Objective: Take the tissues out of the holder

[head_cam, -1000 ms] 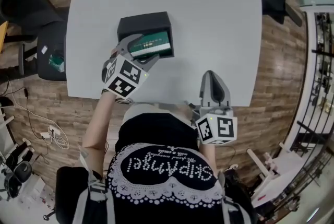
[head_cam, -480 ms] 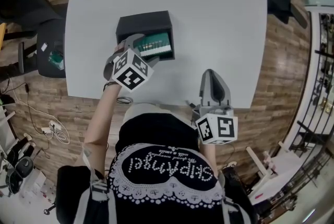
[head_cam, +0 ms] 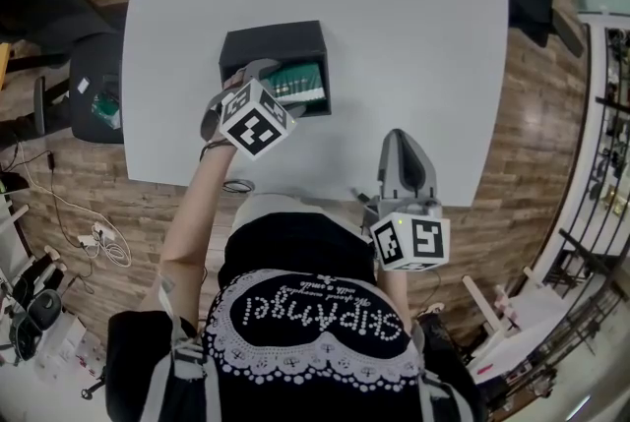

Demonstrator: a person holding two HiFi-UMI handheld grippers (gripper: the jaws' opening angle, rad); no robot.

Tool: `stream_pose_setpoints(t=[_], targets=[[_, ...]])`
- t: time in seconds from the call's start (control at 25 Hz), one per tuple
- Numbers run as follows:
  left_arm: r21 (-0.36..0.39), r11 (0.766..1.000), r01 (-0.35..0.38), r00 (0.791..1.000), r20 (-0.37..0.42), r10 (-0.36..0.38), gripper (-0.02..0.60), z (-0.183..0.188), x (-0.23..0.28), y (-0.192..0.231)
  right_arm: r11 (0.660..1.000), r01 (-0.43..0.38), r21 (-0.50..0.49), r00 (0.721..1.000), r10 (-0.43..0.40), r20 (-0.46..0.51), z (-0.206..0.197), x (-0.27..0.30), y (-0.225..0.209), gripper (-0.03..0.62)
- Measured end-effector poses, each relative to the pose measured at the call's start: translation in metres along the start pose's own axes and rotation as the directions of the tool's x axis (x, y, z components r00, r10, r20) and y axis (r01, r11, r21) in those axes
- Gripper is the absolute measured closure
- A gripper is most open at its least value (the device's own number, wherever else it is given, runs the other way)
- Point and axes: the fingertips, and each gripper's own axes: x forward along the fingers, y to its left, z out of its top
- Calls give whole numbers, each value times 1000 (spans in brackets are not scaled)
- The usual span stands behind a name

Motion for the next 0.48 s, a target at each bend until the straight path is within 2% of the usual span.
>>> stream_pose_setpoints(t=[0.12,0.48], targets=[[-13,999,33,999,-14,-33,222,-1,3,2,1000,-6,-1,1000,6,-5,-1,4,3,560],[3,999,33,999,-32,-33,225,-2,5,0,1000,-18,-7,1000,18,-4,1,6,12,560]])
